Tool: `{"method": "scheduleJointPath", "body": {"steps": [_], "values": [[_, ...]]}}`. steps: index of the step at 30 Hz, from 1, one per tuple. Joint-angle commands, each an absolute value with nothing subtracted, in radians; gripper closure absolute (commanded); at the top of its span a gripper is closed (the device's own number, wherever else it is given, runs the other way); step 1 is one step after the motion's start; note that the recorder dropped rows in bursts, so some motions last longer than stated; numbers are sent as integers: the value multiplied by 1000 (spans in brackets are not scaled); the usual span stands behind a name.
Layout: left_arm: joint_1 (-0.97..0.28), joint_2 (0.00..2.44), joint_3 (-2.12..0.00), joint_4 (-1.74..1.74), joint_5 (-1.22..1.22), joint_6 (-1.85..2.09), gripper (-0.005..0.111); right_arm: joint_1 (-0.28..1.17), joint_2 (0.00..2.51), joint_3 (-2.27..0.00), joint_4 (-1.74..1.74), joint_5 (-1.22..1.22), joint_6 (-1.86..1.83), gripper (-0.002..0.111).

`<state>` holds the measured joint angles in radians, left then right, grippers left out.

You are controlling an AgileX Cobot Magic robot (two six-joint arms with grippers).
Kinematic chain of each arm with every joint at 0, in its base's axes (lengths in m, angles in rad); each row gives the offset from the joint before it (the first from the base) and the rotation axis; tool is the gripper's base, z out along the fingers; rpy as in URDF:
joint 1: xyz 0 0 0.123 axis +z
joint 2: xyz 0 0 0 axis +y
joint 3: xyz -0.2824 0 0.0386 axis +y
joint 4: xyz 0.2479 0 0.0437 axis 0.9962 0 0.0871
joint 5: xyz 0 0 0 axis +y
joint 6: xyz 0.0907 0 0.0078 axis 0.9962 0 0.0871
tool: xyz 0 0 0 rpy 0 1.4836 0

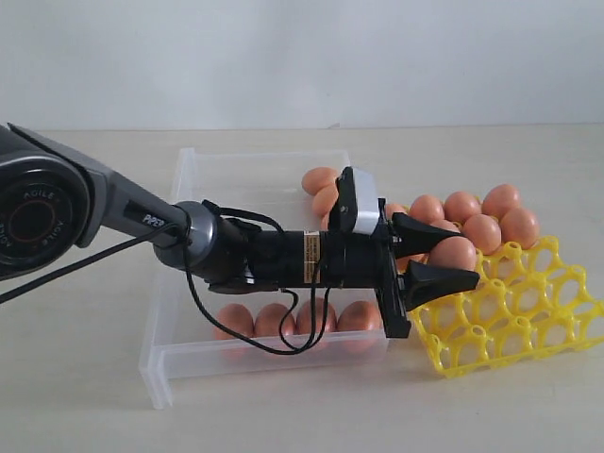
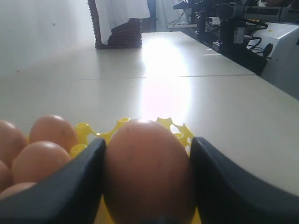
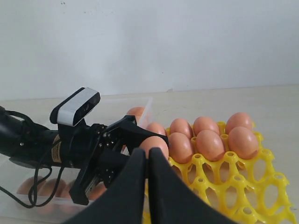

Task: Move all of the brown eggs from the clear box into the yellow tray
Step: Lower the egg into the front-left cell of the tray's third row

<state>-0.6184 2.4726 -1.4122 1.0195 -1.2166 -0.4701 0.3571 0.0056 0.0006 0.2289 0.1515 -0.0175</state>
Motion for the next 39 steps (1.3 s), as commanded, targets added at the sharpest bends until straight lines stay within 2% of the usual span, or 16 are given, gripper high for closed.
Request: {"method": "scheduleJointPath", "body": {"steps": [1, 8, 17, 25, 33, 39], "values": [[-612, 2492, -1418, 1060, -1209, -500, 103, 358, 0, 0, 228, 148, -21, 108], [-591, 2492, -1419, 1138, -1093, -553, 103, 358, 0, 0, 228, 148, -21, 108], [-505, 2492, -1419, 1372, -1076, -667, 103, 358, 0, 0, 228, 148, -21, 108], [-520, 2492, -1438, 1374, -1221, -488, 103, 358, 0, 0, 228, 148, -21, 108], [-558, 2492, -1598, 1440, -1221, -530, 103, 358, 0, 0, 228, 148, -21, 108], [-570, 2537, -1632, 1485, -1169, -610, 103, 358, 0, 0, 228, 148, -21, 108]]}}
